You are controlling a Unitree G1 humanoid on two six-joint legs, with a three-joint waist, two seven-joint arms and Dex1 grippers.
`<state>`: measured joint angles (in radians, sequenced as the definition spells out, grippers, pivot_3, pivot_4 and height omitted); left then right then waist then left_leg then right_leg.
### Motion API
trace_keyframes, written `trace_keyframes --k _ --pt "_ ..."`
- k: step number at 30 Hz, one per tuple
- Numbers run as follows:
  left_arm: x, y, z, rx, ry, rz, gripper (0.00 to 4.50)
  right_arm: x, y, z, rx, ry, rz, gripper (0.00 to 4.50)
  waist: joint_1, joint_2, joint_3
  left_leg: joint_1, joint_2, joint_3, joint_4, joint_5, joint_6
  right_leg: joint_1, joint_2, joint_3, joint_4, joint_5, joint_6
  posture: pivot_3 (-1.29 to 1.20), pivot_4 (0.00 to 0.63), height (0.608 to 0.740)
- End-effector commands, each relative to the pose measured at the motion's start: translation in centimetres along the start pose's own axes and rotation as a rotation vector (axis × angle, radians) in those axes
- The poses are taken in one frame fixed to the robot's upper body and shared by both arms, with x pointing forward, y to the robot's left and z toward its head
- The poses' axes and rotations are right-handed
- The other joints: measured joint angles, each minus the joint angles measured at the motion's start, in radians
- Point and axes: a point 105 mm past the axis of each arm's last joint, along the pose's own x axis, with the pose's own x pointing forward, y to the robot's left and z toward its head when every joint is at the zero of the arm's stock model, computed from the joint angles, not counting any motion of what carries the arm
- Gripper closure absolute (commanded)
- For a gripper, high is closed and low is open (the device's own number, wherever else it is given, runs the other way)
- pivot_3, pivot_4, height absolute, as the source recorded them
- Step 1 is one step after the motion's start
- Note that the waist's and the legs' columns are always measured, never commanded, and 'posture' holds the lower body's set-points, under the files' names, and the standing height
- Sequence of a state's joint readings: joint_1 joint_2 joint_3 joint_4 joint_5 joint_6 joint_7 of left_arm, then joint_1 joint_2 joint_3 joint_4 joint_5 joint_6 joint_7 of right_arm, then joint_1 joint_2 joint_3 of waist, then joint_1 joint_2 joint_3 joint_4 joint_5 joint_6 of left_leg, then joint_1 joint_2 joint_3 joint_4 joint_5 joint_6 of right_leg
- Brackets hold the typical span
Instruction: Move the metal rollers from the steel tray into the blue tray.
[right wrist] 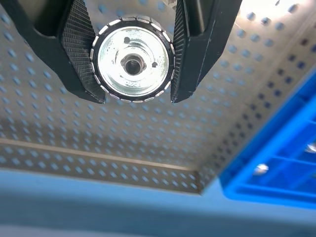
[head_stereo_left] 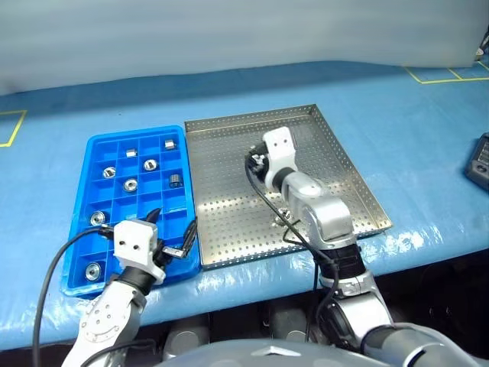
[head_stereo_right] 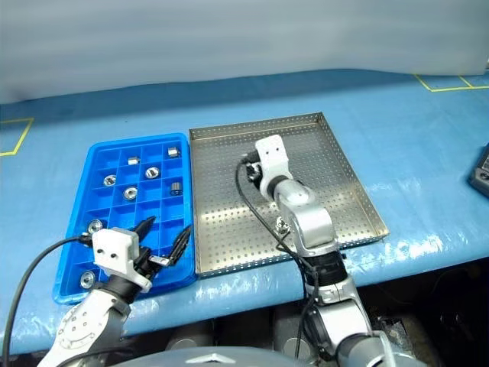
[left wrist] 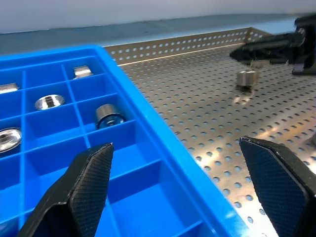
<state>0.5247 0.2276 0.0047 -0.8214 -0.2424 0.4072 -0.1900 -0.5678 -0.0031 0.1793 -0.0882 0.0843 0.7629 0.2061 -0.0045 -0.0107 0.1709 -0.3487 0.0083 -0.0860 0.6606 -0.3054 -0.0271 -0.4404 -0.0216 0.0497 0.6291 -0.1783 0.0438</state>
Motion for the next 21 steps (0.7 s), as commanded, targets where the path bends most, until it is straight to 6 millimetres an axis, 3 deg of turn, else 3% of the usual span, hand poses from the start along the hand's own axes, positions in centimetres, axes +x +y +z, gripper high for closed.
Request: trace_keyframes --k 1,4,9,15,21 --pt "-0.8 0.9 1.8 0.038 -0.090 0.103 0.04 0.7 3.9 2.9 -0.023 -0.105 0.143 2.78 0.011 0.000 0.000 0.000 0.000 0.000 0.000 0.000 0.000 0.000 0.000 0.000 0.000 0.000 0.000 0.28 0.150 0.740" --pt "-2.0 2.0 2.3 0.035 -0.127 0.206 0.04 1.5 7.3 3.6 -0.040 -0.128 0.254 2.78 0.024 0.000 0.000 0.000 0.000 0.001 -0.001 0.000 0.000 -0.001 0.000 0.000 0.000 0.001 -0.002 0.34 0.150 0.740" --pt "-4.1 2.9 2.5 0.016 -0.134 0.317 0.04 1.8 10.8 4.0 -0.047 -0.145 0.387 2.78 0.072 0.000 0.000 -0.002 0.000 -0.001 -0.001 0.000 0.000 -0.002 -0.001 -0.002 -0.001 0.000 -0.002 0.43 0.150 0.740" --pt "-6.0 3.0 2.0 -0.012 -0.110 0.407 0.04 2.1 13.4 2.8 -0.064 -0.112 0.499 2.78 0.117 -0.001 0.000 -0.002 0.000 -0.001 0.000 0.000 0.000 -0.002 -0.001 -0.002 -0.001 -0.001 -0.001 0.53 0.150 0.740" --pt "-6.4 2.7 1.5 -0.041 -0.104 0.432 0.04 2.9 14.1 0.1 -0.085 -0.039 0.535 2.78 0.158 -0.001 0.000 -0.003 0.000 -0.001 -0.001 0.000 0.000 -0.003 0.001 -0.002 -0.001 -0.002 -0.001 0.55 0.150 0.740"
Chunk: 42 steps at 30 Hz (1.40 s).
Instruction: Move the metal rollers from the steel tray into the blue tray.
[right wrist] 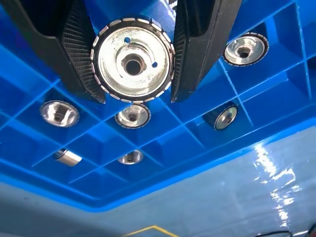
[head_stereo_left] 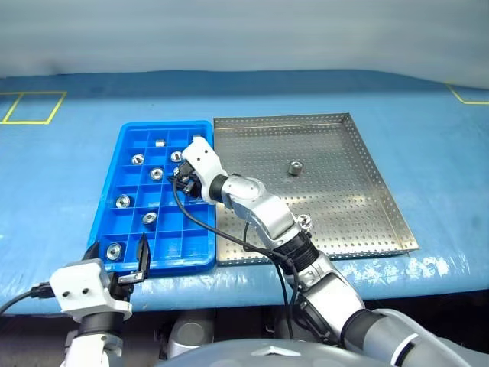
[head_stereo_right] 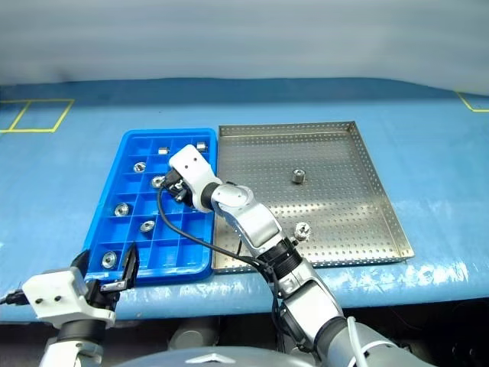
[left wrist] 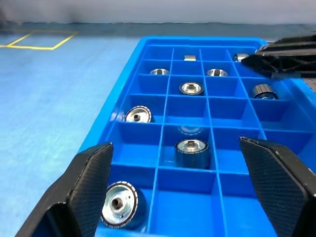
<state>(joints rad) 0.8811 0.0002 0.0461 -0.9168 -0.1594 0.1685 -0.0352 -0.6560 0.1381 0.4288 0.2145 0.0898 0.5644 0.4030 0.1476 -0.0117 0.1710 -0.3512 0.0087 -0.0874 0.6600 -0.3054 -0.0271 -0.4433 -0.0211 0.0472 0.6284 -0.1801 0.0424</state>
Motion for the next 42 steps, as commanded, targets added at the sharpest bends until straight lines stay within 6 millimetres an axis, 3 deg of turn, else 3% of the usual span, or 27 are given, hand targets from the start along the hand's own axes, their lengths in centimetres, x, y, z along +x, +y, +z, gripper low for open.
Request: trace_keyframes --k 1,9,17,18,24,31,36,42 --pt "-0.2 -0.2 1.7 -0.001 -0.073 0.005 0.04 1.1 2.0 1.6 -0.015 -0.059 0.072 2.78 0.011 0.000 0.000 0.000 0.000 0.000 0.000 0.000 0.000 0.000 0.000 0.000 0.000 0.000 0.000 0.55 0.150 0.740" --pt "0.2 -0.8 1.5 -0.014 -0.074 -0.026 0.04 2.1 2.3 0.0 0.017 -0.020 0.098 2.78 0.037 0.000 0.000 0.000 0.000 0.000 0.000 0.000 0.000 0.000 0.000 0.000 0.000 0.000 0.000 0.53 0.150 0.740" --pt "0.8 -1.2 1.5 -0.011 -0.079 -0.064 0.04 1.8 0.9 0.4 0.045 -0.046 0.055 0.14 0.046 0.000 0.000 0.002 0.000 0.000 0.000 0.000 0.000 0.001 0.000 0.000 0.000 0.000 0.000 0.48 0.150 0.740" --pt "0.9 -1.1 1.5 -0.008 -0.079 -0.070 0.04 1.6 0.6 0.6 0.050 -0.054 0.039 0.02 0.046 0.001 0.000 0.002 0.000 0.000 0.000 0.000 0.000 0.002 0.000 0.000 0.000 0.000 0.000 0.45 0.150 0.740" --pt "2.4 -1.2 1.6 0.013 -0.083 -0.139 0.04 -0.8 -4.6 1.1 0.083 -0.088 -0.195 0.02 0.037 0.001 0.000 -0.001 0.000 0.000 0.000 0.000 0.000 0.000 0.000 0.000 0.000 0.000 0.000 0.34 0.150 0.740" --pt "4.1 -2.7 1.6 0.007 -0.081 -0.250 0.04 -4.5 -11.3 0.6 0.181 -0.153 -0.578 0.02 -0.042 0.002 0.000 -0.001 0.000 0.000 0.000 0.001 -0.001 0.000 0.000 0.000 0.000 0.001 0.000 0.24 0.150 0.740" --pt "4.9 -3.2 1.8 0.014 -0.080 -0.299 0.04 -6.3 -13.6 -0.6 0.224 -0.146 -0.767 0.02 -0.104 0.002 0.000 -0.001 0.000 0.001 0.000 0.001 -0.001 0.000 0.000 0.001 0.000 0.004 -0.004 0.19 0.150 0.740" --pt "5.2 -3.6 1.8 0.016 -0.076 -0.328 0.04 -7.5 -15.5 -2.5 0.278 -0.105 -0.958 0.02 -0.134 0.002 0.000 0.000 0.000 0.001 0.000 0.001 -0.001 0.000 0.000 0.001 0.000 0.004 -0.004 0.19 0.150 0.740"
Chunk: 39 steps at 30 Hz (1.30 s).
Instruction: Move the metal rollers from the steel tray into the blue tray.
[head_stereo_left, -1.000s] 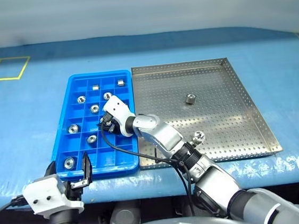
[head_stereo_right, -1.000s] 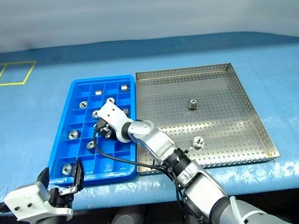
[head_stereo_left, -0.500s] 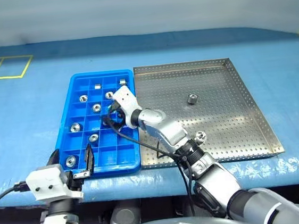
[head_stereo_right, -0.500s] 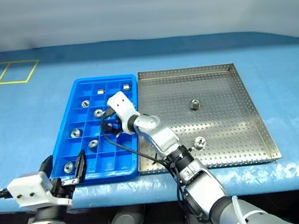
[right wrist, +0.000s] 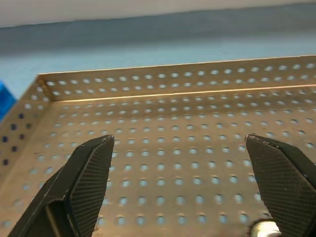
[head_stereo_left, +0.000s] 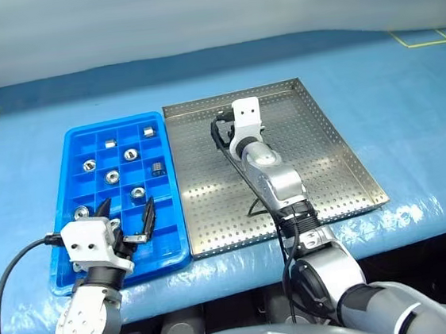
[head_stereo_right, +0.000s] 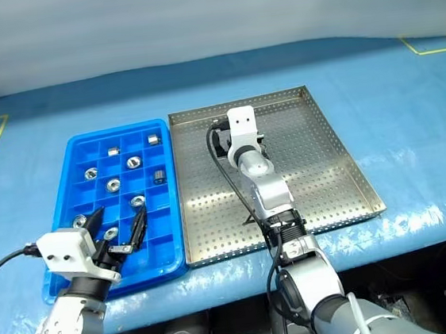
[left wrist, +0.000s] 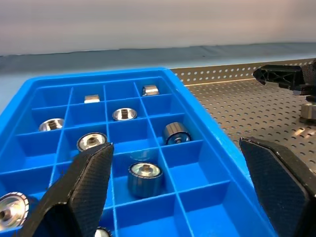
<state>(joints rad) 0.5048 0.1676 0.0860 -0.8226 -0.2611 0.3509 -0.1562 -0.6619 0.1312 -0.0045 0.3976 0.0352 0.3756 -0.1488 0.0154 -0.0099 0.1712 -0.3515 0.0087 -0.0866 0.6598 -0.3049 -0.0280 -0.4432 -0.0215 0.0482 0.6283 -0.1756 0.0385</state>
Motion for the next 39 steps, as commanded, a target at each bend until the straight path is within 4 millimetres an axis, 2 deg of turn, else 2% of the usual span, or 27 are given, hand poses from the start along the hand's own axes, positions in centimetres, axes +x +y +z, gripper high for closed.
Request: trace_keyframes --k 1,8,13,16,22,23,25,27,29,30,34,39 --pt "0.1 -0.2 0.2 -0.004 -0.006 -0.019 0.04 0.3 -0.3 0.5 0.055 -0.018 -0.080 0.02 -0.002 0.000 0.000 0.000 0.000 0.000 0.000 0.000 0.000 0.000 0.000 0.000 0.000 0.000 0.000 0.19 0.150 0.740" --pt "-0.1 -0.4 0.0 -0.012 0.006 -0.022 0.04 0.9 -0.8 -0.9 0.116 0.042 -0.157 0.02 -0.004 0.000 0.000 0.000 0.000 0.001 0.001 0.000 0.000 0.000 0.000 0.001 0.000 0.000 0.000 0.20 0.150 0.740" --pt "-0.3 -0.5 -0.1 -0.017 0.011 -0.020 0.04 1.0 -0.4 -2.2 0.168 0.099 -0.158 0.02 -0.003 0.000 0.000 0.000 0.000 0.001 0.000 0.000 0.000 0.000 0.000 0.001 0.000 0.000 0.000 0.22 0.150 0.740" --pt "-0.3 -0.4 -0.1 -0.019 0.009 -0.012 0.04 1.0 -0.3 -2.7 0.204 0.127 -0.163 0.60 -0.003 0.000 0.000 0.002 0.000 0.001 0.001 0.000 0.000 0.002 0.000 0.001 0.000 0.000 0.000 0.22 0.150 0.740" --pt "-0.4 -0.2 -0.1 -0.019 0.005 0.002 0.04 0.9 0.1 -2.6 0.210 0.132 -0.144 2.59 -0.004 0.000 0.000 0.004 0.000 0.001 0.000 0.000 0.000 0.005 0.001 0.001 0.000 -0.002 0.003 0.23 0.150 0.740" --pt "-0.5 -0.2 -0.1 -0.018 0.006 0.005 0.04 0.7 0.4 -2.5 0.203 0.136 -0.131 2.79 -0.004 0.000 0.000 0.004 0.000 0.001 0.000 0.000 0.000 0.005 0.001 0.001 0.000 -0.002 0.002 0.23 0.150 0.740" --pt "-0.5 -0.2 -0.1 -0.019 0.004 0.008 0.04 0.3 1.1 -2.3 0.183 0.146 -0.099 2.77 -0.003 0.000 0.000 0.004 0.000 0.001 0.000 0.000 0.000 0.004 0.001 0.001 0.001 -0.002 0.002 0.24 0.150 0.740" --pt "-0.6 -0.1 -0.1 -0.020 0.001 0.017 0.04 -0.1 2.1 -1.6 0.155 0.143 -0.028 2.77 -0.002 0.000 0.000 0.004 0.000 0.001 0.000 0.000 0.000 0.003 0.001 0.002 0.001 -0.001 0.001 0.25 0.150 0.740" --pt "-0.7 0.0 -0.1 -0.021 -0.001 0.027 0.04 -1.1 5.1 -0.7 0.164 0.162 0.204 2.77 -0.002 0.000 0.000 0.003 0.000 0.001 0.000 0.000 0.000 0.002 0.001 0.001 0.001 0.000 0.000 0.26 0.150 0.740" --pt "-0.7 0.0 -0.1 -0.021 -0.001 0.030 0.04 -1.6 6.0 -0.4 0.171 0.170 0.274 2.77 -0.003 0.000 0.000 0.003 0.000 0.000 0.000 0.000 0.000 0.002 0.001 0.001 0.000 0.000 0.000 0.26 0.150 0.740" --pt "-1.3 0.4 -0.2 -0.011 0.002 0.056 0.04 -4.9 11.0 3.0 0.015 0.088 0.629 2.77 0.002 0.000 0.000 0.002 0.000 0.000 -0.002 0.000 0.001 0.001 0.001 0.001 0.000 -0.001 -0.001 0.28 0.150 0.740" --pt "-1.7 0.7 -0.1 -0.006 -0.001 0.082 0.04 -7.9 14.7 4.6 -0.121 0.034 0.867 2.77 0.023 0.000 0.000 0.002 0.000 -0.001 -0.002 0.000 0.001 0.002 0.000 0.000 0.000 -0.004 0.003 0.30 0.150 0.740"
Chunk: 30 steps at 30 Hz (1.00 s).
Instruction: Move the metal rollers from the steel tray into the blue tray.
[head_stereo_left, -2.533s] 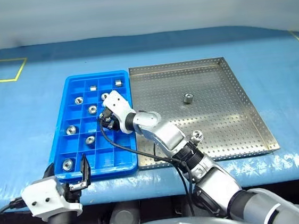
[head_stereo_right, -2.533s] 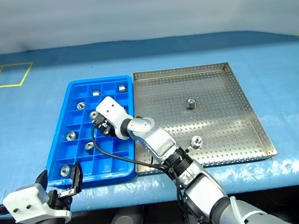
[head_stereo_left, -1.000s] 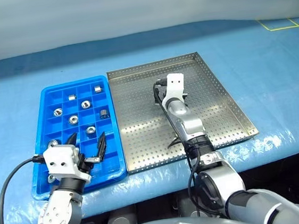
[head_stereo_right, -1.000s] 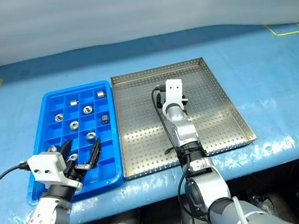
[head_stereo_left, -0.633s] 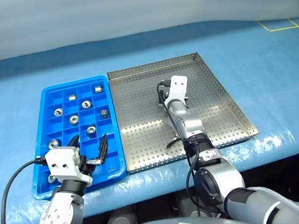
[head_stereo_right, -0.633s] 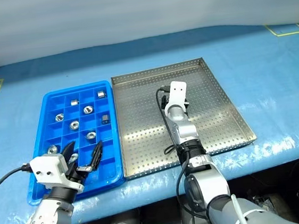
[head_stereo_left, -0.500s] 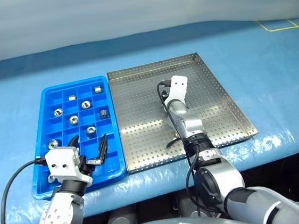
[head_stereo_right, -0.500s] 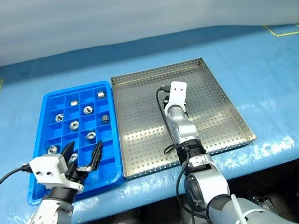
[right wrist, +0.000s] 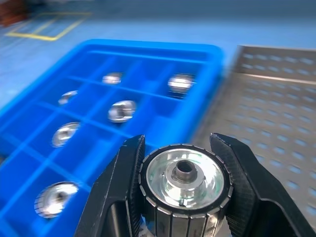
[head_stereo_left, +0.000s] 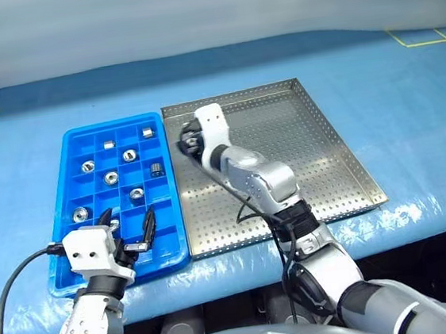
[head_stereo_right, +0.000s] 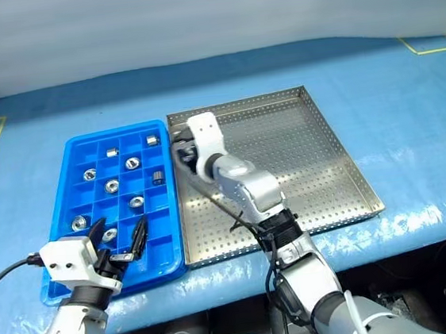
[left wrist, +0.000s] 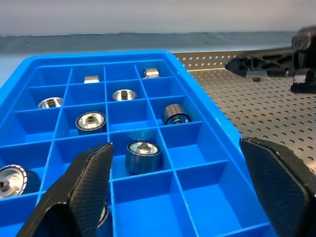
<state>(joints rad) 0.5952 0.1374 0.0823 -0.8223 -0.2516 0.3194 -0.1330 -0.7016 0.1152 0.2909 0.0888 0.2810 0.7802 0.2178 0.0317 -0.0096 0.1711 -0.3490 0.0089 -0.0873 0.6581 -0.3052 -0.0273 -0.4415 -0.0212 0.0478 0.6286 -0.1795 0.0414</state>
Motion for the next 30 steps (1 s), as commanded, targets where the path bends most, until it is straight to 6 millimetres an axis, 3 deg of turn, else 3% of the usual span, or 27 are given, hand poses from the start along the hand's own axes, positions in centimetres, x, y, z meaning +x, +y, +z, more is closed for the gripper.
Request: trace_keyframes --k 1,7,16,22,30 --pt "-0.5 0.2 1.1 0.013 -0.051 0.021 0.04 -0.4 3.4 2.5 -0.108 -0.056 0.159 2.77 0.010 0.000 0.000 0.000 0.000 0.000 0.000 0.000 0.000 0.000 0.000 0.000 0.000 0.000 0.000 0.31 0.150 0.740" --pt "-1.1 0.1 0.8 0.001 -0.042 0.041 0.04 -0.5 6.0 0.6 -0.207 0.020 0.296 2.77 0.019 0.000 0.000 0.000 0.000 0.000 0.001 0.000 0.000 0.000 0.000 0.000 0.000 0.000 0.001 0.35 0.150 0.740" --pt "-1.4 0.0 0.5 -0.010 -0.039 0.056 0.04 -0.9 5.1 -4.8 -0.257 0.169 0.301 2.77 0.043 0.000 0.000 -0.001 0.000 0.000 0.001 0.000 0.000 -0.001 0.000 0.000 0.000 0.000 0.001 0.36 0.150 0.740" --pt "-1.4 -0.3 0.4 -0.019 -0.033 0.033 0.04 -1.7 4.7 -6.1 -0.197 0.221 0.294 2.77 0.047 -0.001 0.000 -0.001 0.000 0.000 0.002 0.000 0.000 -0.001 0.000 0.000 0.000 0.000 0.001 0.33 0.150 0.740" --pt "-0.5 -0.9 0.4 -0.017 -0.032 -0.019 0.04 -2.6 3.4 -5.6 -0.170 0.202 0.223 0.15 0.055 -0.001 0.000 -0.001 0.000 0.000 0.002 0.000 0.000 0.000 -0.001 -0.001 0.000 0.000 0.001 0.26 0.150 0.740"
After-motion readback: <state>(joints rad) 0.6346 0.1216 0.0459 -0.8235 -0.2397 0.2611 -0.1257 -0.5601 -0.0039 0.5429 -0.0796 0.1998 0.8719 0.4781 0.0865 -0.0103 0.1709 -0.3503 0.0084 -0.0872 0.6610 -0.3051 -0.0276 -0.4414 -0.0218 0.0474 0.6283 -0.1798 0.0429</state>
